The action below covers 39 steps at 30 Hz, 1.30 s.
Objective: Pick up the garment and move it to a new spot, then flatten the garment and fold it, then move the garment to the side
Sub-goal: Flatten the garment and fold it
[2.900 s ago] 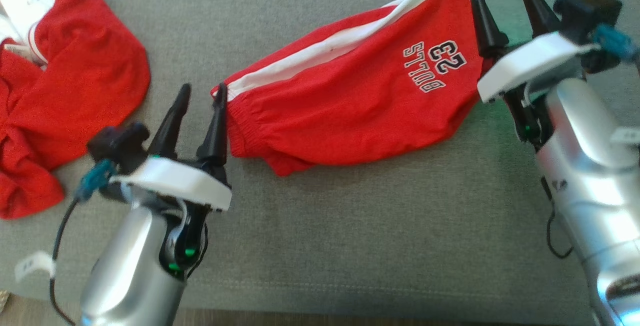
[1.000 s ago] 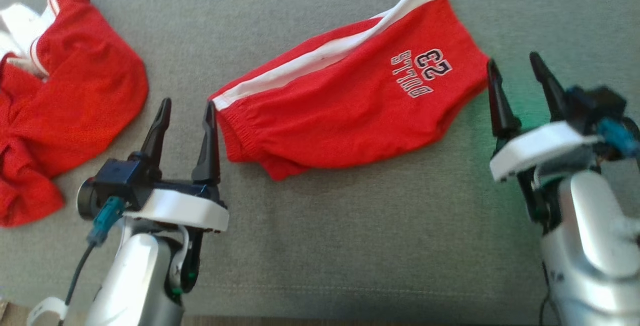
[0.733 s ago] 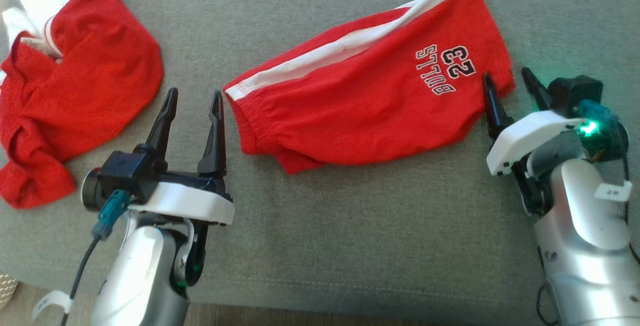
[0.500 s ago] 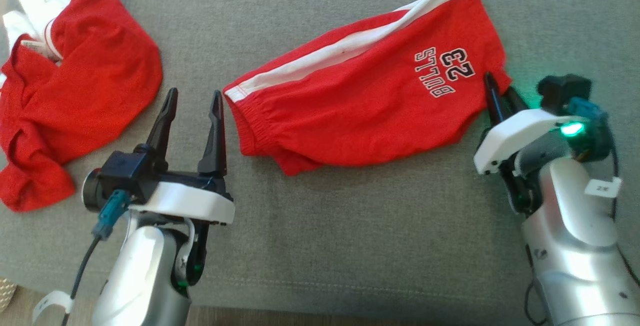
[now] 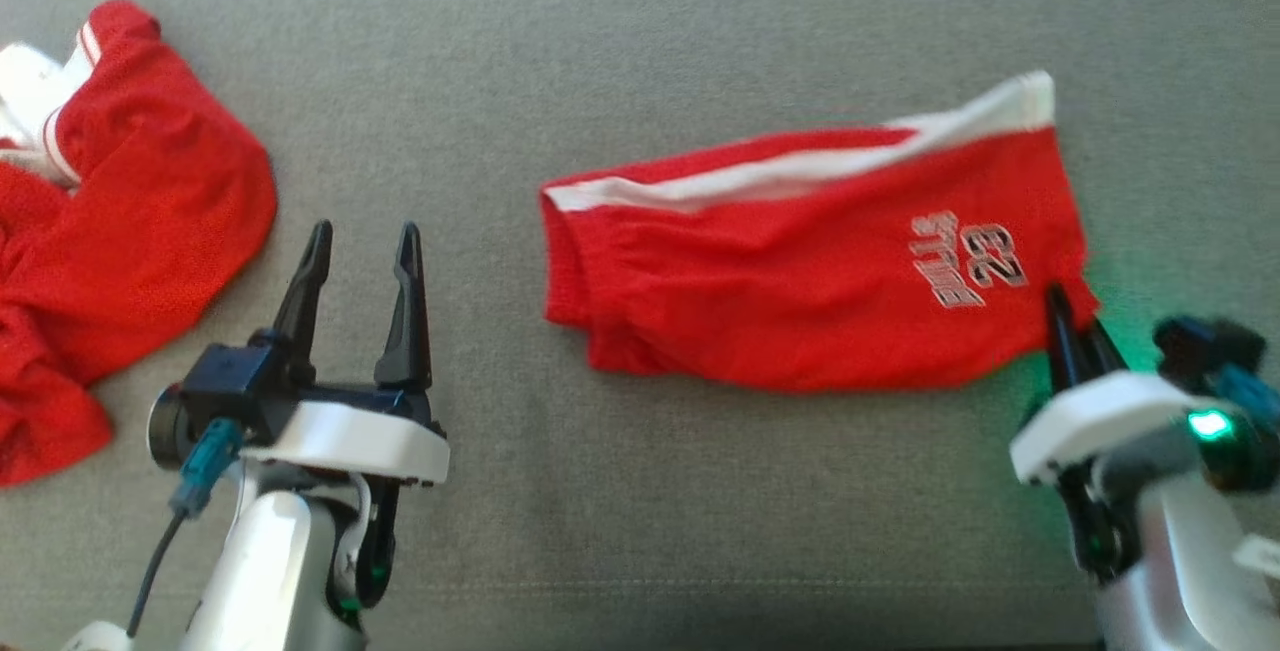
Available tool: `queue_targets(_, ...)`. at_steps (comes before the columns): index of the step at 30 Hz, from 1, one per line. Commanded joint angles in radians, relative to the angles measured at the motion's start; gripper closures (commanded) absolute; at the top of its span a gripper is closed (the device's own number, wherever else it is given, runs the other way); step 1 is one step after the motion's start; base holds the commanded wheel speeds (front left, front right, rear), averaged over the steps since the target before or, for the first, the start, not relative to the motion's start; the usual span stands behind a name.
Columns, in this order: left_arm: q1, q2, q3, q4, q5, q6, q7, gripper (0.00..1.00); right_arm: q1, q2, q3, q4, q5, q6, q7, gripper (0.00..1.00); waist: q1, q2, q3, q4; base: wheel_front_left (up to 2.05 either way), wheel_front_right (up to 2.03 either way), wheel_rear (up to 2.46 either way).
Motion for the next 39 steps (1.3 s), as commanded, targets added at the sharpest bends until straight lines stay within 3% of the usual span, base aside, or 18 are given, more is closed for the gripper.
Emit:
queue_targets(1,-0.003,0.017,0.033,-0.037,0.007,0.001,-0.012,0.0,0.035,0.002,-0.005,-0.06,0.015,-0.001,0.002,1.0,0.0,0.0,-0.016,-0.015,0.0,0.0,0.0)
queue_targets(8,0.011,0.017,0.031,-0.035,0.004,0.0,-0.012,0.0,0.083,0.002,-0.024,-0.102,0.045,-0.001,0.011,1.0,0.0,0.0,-0.023,-0.028,0.0,0.0,0.0)
queue_targets(13,0.012,0.019,0.025,-0.031,0.002,-0.001,-0.012,0.0,0.059,0.002,0.021,-0.172,0.047,-0.001,0.02,1.0,0.0,0.0,-0.03,-0.031,0.0,0.0,0.0)
queue_targets(17,0.009,0.02,0.021,-0.027,-0.001,-0.001,-0.012,0.0,0.015,0.002,0.129,-0.277,0.036,-0.001,0.06,1.0,0.0,0.0,-0.042,-0.031,0.0,0.0,0.0)
queue_targets(23,0.004,0.014,0.007,-0.021,-0.007,-0.005,-0.012,0.0,-0.061,0.002,0.374,-0.369,0.064,-0.001,0.128,1.0,0.0,0.0,-0.059,-0.005,0.0,0.0,0.0)
queue_targets(29,0.006,0.002,0.0,-0.02,-0.014,-0.002,-0.012,0.0,-0.056,0.002,0.605,-0.305,0.179,-0.001,0.135,1.0,0.0,0.0,-0.053,0.046,0.0,0.0,0.0)
queue_targets(35,0.008,-0.004,0.004,-0.018,-0.019,-0.005,-0.012,0.0,-0.047,0.002,0.701,-0.207,0.2,-0.001,0.124,1.0,0.0,0.0,-0.039,0.062,0.0,0.0,0.0)
queue_targets(36,0.007,-0.004,0.005,-0.018,-0.019,-0.004,-0.012,0.0,-0.048,0.002,0.704,-0.2,0.199,-0.001,0.117,0.96,0.0,0.0,-0.037,0.061,0.0,0.0,0.0)
queue_targets(37,0.007,-0.005,0.007,-0.018,-0.018,-0.004,-0.012,0.0,-0.049,0.002,0.708,-0.194,0.193,-0.001,0.11,0.56,0.0,0.0,-0.037,0.06,0.0,0.0,0.0)
queue_targets(38,0.008,-0.005,0.008,-0.017,-0.018,-0.003,-0.012,0.0,-0.049,0.002,0.709,-0.19,0.183,-0.001,0.104,0.0,0.0,0.0,-0.038,0.057,0.0,0.0,0.0)
queue_targets(39,0.009,-0.005,0.011,-0.017,-0.017,-0.002,-0.012,0.0,-0.05,0.002,0.7,-0.187,0.166,-0.001,0.094,0.0,0.0,0.0,-0.039,0.053,0.0,0.0,0.0)
